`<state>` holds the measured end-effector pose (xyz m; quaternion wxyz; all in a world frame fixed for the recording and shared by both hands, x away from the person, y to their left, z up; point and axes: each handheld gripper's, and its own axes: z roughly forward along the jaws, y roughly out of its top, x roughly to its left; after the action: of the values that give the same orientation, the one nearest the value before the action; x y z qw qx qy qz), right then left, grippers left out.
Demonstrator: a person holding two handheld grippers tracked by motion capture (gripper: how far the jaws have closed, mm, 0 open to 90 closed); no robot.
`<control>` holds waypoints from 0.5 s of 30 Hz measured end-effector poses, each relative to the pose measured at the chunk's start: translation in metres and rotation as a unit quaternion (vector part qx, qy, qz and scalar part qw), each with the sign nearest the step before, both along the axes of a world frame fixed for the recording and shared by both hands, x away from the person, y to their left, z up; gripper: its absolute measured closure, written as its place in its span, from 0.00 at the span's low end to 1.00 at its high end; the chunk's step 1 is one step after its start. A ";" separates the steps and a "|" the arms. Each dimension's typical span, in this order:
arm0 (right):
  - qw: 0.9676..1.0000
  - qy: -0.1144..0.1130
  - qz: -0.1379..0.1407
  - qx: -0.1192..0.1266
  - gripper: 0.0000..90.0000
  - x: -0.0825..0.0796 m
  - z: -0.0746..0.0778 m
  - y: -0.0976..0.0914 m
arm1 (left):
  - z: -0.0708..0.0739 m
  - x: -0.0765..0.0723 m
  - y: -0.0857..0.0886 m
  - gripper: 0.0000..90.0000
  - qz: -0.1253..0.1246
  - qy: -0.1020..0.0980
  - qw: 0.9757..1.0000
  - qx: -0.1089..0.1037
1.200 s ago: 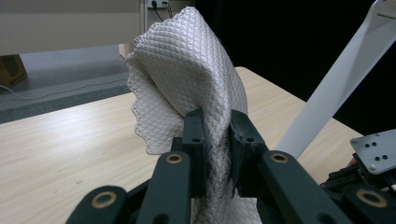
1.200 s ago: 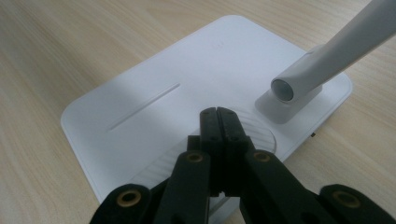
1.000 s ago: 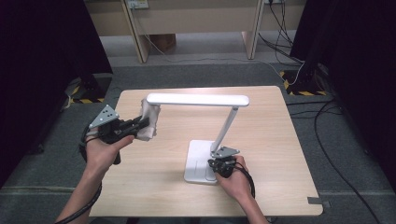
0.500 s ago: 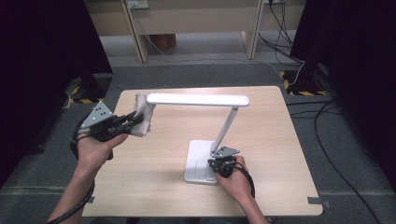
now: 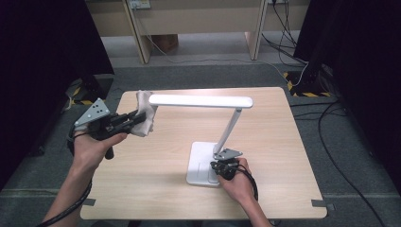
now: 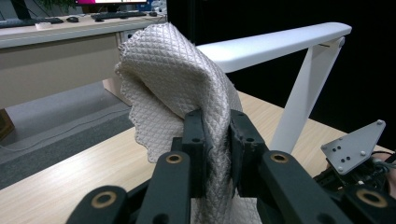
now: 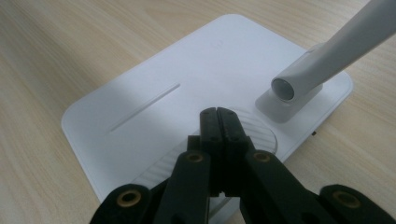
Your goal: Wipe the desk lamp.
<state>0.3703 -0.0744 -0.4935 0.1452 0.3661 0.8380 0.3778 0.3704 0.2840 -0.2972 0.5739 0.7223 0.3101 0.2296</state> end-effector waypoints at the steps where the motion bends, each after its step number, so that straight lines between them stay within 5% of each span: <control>1: 1.000 -0.001 0.000 -0.001 1.00 0.000 0.000 0.000 | 0.001 0.000 0.000 0.87 -0.001 -0.002 1.000 0.000; 15: 1.000 0.001 0.000 0.006 1.00 0.000 -0.001 -0.001 | 0.013 0.010 0.002 0.87 -0.017 0.001 1.000 -0.004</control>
<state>0.3705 -0.0754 -0.4943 0.1418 0.3675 0.8359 0.3823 0.3805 0.2861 -0.2837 0.5807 0.7250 0.2993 0.2182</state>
